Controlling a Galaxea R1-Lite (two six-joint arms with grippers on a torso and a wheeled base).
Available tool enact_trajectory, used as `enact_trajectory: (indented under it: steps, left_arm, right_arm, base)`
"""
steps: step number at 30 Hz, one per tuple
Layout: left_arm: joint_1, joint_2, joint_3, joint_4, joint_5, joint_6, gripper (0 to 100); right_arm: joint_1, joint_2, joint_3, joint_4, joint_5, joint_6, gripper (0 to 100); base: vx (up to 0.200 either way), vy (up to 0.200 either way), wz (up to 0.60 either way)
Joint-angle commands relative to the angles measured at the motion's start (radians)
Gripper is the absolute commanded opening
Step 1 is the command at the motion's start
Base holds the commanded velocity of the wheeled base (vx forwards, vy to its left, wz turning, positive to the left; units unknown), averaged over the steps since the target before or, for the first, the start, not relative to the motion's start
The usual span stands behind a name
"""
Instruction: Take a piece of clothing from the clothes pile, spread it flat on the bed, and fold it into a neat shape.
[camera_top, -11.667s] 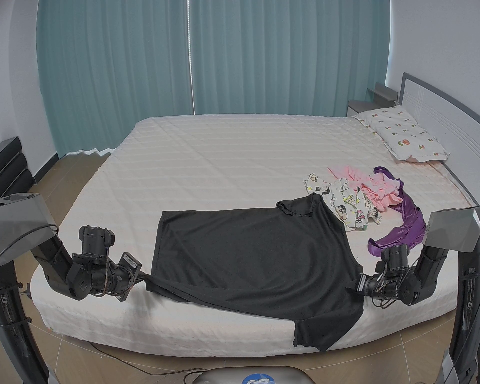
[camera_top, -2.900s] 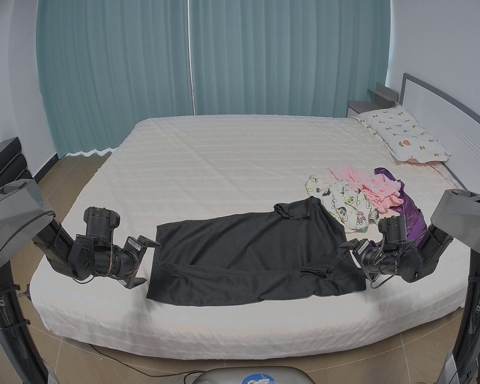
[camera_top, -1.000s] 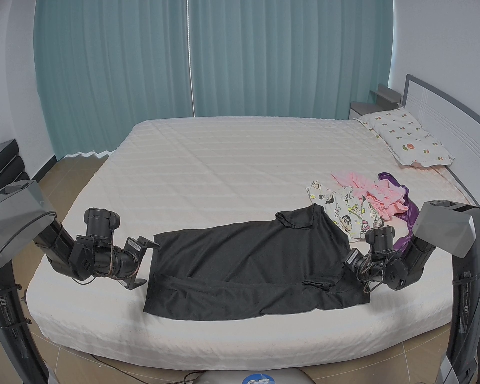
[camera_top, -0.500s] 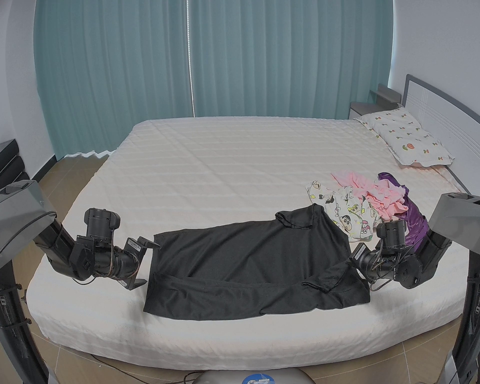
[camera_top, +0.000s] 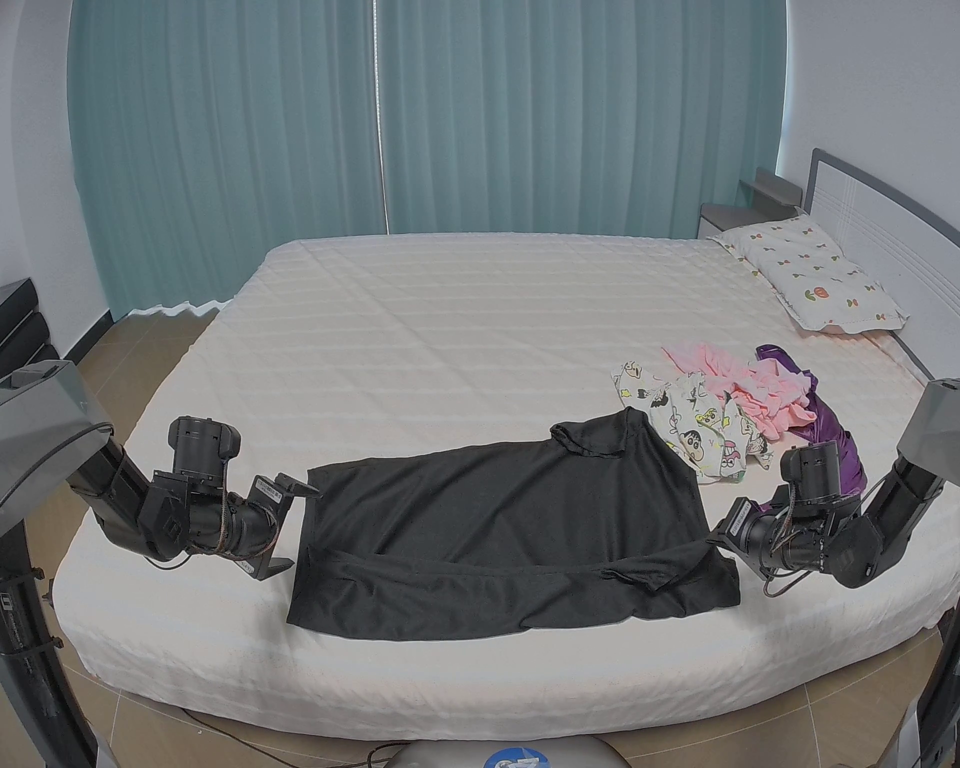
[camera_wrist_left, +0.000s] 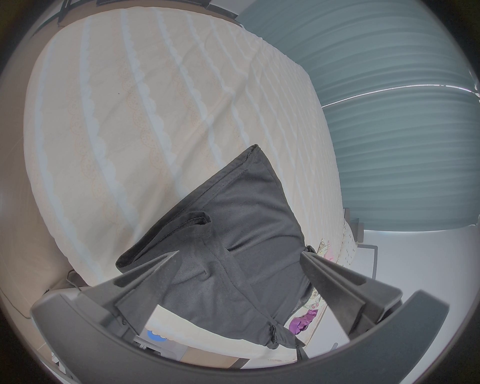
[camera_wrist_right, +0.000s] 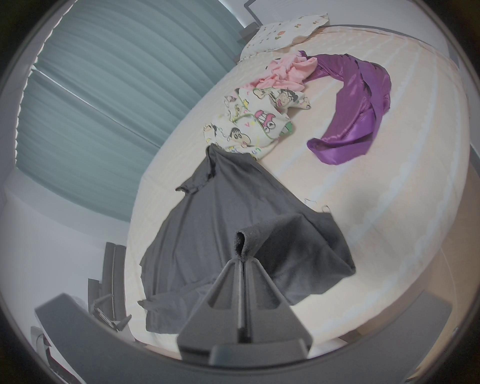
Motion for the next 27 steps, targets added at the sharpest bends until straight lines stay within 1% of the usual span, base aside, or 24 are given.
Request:
enact_trajectory:
  steps: [1,3,5,6,9,11,16,19,24,27]
  left_arm:
    - [0.0,0.0,0.0,0.0,0.0,0.0,100]
    - [0.0,0.001,0.0,0.0,0.0,0.0,100]
    - [0.0,0.001,0.0,0.0,0.0,0.0,100]
    - [0.0,0.001,0.0,0.0,0.0,0.0,100]
    - [0.0,0.001,0.0,0.0,0.0,0.0,100]
    - [0.0,0.001,0.0,0.0,0.0,0.0,100]
    - [0.0,0.001,0.0,0.0,0.0,0.0,100]
    - [0.0,0.001,0.0,0.0,0.0,0.0,100]
    - [0.0,0.001,0.0,0.0,0.0,0.0,100]
    - [0.0,0.001,0.0,0.0,0.0,0.0,100]
  right_arm:
    - [0.007,-0.028,0.013,0.036,0.001,-0.028,0]
    - [0.01,-0.031,0.021,0.057,0.0,-0.041,0]
    - [0.01,-0.036,0.03,0.082,0.0,-0.074,0]
    - [0.01,-0.039,0.034,0.098,0.001,-0.099,100]
    - [0.01,-0.041,0.039,0.129,0.001,-0.136,100]
    - [0.007,-0.034,0.039,0.134,0.0,-0.145,100]
    - [-0.004,-0.024,0.034,0.129,0.001,-0.147,100]
    - [-0.019,0.024,0.014,0.117,0.0,-0.143,100]
    - [-0.045,0.128,-0.073,0.086,-0.002,-0.134,100]
    - [-0.058,0.142,-0.087,0.086,-0.002,-0.133,100]
  base:
    - [0.0,0.0,0.0]
    - [0.0,0.0,0.0]
    - [0.0,0.0,0.0]
    - [0.0,0.0,0.0]
    - [0.0,0.0,0.0]
    - [0.0,0.0,0.0]
    - [0.0,0.0,0.0]
    - [0.0,0.0,0.0]
    - [0.0,0.0,0.0]
    - [0.0,0.0,0.0]
